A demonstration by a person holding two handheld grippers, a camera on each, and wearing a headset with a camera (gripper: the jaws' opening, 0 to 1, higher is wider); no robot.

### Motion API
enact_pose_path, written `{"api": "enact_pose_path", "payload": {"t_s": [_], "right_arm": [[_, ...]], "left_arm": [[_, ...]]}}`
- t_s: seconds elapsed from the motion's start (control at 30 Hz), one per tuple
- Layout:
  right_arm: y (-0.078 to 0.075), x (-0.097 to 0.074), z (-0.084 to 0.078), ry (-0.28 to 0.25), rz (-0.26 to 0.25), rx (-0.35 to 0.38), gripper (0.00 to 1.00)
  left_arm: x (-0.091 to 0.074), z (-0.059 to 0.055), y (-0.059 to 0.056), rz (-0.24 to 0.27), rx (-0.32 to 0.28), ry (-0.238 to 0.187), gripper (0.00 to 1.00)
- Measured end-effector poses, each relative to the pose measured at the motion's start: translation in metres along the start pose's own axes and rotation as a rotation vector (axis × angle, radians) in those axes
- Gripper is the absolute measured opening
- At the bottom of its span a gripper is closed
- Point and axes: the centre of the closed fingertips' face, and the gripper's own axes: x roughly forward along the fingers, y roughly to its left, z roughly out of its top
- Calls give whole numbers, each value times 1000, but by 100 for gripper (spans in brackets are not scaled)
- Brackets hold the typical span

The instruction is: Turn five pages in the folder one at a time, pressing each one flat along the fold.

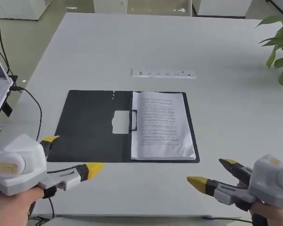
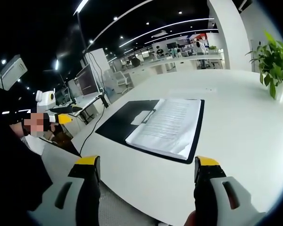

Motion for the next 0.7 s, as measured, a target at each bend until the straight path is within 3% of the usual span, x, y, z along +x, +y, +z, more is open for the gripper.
{"api": "enact_pose_path", "payload": {"t_s": [0.33,0.7], "right_arm": [[-3,-4,-2,-2,-17,9,81],[-3,-5,-1,-5,-29,23,81]], "left_arm": [[7,2,-2,-26,18,13,90],[32,16,-10,-86,63,28,89]]}}
